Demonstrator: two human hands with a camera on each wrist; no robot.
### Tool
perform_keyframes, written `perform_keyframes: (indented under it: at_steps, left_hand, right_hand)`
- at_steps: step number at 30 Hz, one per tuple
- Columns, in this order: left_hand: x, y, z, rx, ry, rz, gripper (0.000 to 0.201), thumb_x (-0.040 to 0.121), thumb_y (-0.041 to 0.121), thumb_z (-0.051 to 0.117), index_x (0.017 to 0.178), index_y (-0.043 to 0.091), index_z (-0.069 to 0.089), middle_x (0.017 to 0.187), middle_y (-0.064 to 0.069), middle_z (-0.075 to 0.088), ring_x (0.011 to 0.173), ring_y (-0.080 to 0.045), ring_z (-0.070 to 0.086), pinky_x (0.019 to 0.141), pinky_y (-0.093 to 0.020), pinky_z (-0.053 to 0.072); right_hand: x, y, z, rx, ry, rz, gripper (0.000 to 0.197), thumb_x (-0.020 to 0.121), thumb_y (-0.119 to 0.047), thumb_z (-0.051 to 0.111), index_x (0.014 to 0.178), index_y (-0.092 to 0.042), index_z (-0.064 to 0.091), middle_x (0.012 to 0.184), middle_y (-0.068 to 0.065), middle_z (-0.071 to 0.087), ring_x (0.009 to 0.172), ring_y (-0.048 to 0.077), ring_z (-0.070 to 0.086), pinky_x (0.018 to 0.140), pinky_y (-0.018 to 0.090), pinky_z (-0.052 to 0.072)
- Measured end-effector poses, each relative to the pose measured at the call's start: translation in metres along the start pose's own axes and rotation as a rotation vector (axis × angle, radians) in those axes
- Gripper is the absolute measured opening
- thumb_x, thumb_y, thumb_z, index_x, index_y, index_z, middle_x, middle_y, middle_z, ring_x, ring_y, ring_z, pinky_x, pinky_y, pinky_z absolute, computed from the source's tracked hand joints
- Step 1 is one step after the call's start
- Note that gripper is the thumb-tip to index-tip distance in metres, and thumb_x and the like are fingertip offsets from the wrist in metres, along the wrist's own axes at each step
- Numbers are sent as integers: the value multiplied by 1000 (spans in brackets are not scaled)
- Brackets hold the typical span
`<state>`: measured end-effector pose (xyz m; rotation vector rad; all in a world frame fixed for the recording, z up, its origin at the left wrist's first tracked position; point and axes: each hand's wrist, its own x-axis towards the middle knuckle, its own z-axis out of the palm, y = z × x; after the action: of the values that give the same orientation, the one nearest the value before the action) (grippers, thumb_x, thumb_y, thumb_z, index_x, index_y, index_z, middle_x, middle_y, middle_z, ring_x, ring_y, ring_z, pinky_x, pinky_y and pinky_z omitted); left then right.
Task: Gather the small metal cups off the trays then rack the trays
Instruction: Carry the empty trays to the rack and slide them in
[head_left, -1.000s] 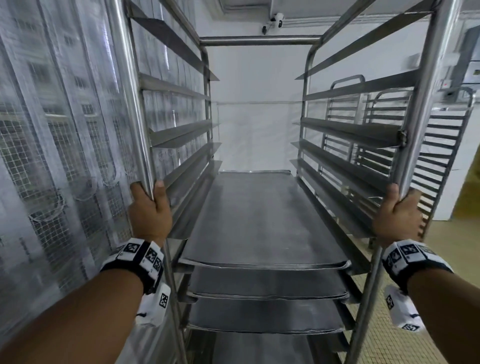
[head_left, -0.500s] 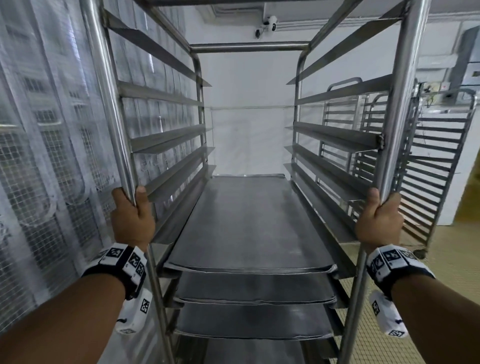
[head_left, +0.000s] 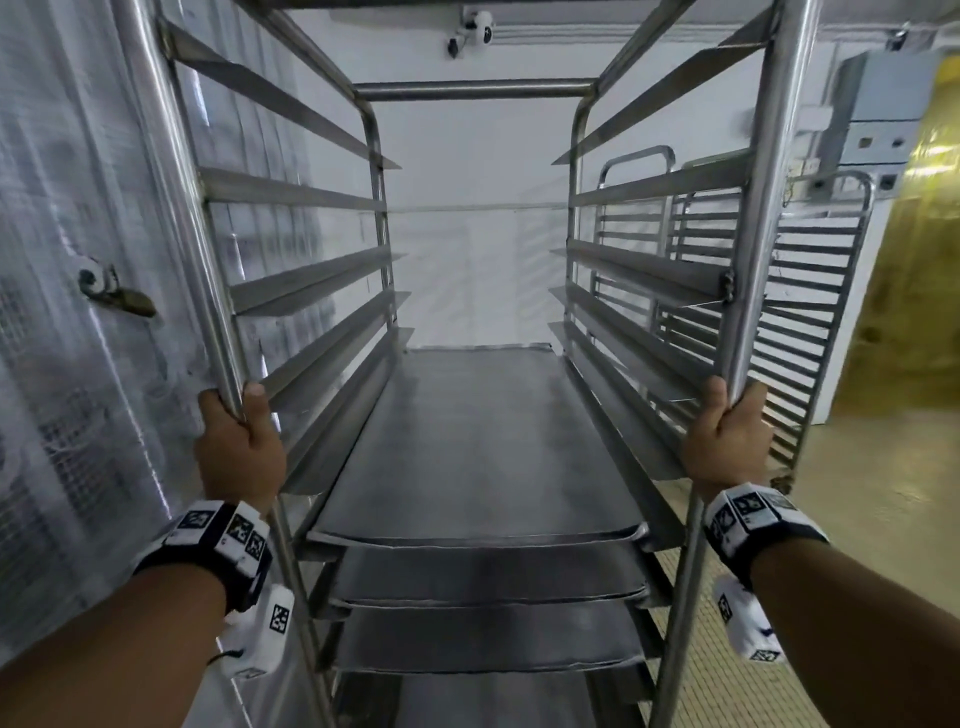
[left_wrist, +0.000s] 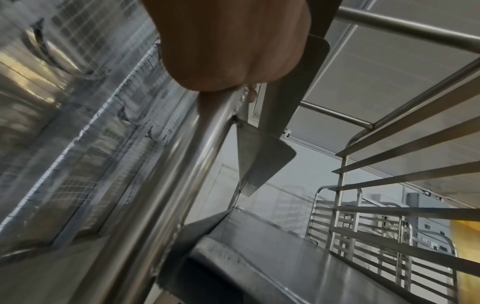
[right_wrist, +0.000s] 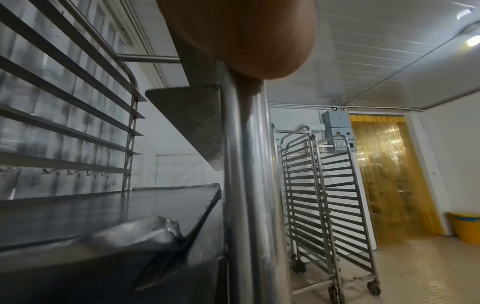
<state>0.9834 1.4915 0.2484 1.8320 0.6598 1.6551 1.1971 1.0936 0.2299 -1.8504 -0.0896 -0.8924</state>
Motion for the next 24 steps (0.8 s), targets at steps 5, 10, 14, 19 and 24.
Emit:
perform_keyframes:
  at_steps: [5, 10, 14, 19, 24]
  left_hand:
    - [13, -20, 31, -37, -10, 3, 50, 103, 52, 35, 109, 3, 46, 75, -11, 55, 66, -27, 52, 58, -34, 36]
    - [10, -15, 56, -35, -29, -18, 49, 103, 49, 37, 109, 2, 46, 76, -5, 55, 66, -23, 50, 61, -32, 36]
    - [4, -4, 76, 13, -16, -47, 48, 102, 51, 35, 106, 4, 45, 69, 10, 48, 58, -9, 44, 52, -27, 30]
    - [4, -1, 111, 66, 47, -37, 48, 104, 48, 36, 109, 2, 45, 67, 4, 49, 55, -18, 42, 51, -27, 28]
    - [8, 1, 145, 67, 65, -52, 47, 105, 43, 37, 113, -2, 47, 78, -10, 53, 62, -20, 44, 51, -26, 27]
  right_hand:
    - [16, 6, 27, -24, 55, -1, 45, 98, -62, 27, 95, -17, 32, 71, 15, 54, 62, 34, 58, 58, 42, 48]
    - [47, 22, 47, 1, 64, 33, 47, 100, -57, 28, 99, -10, 35, 74, 18, 52, 64, 34, 54, 59, 37, 39]
    - [71, 34, 58, 30, 1, 39, 47, 101, -55, 30, 106, -9, 37, 77, 18, 52, 69, 36, 57, 62, 39, 41]
    - [101, 44, 72, 60, -95, 55, 47, 105, -42, 33, 116, 3, 41, 84, 16, 47, 75, 30, 48, 66, 37, 33]
    - [131, 64, 107, 83, -122, 34, 51, 103, -51, 31, 117, -2, 38, 86, 25, 58, 78, 41, 60, 67, 40, 41]
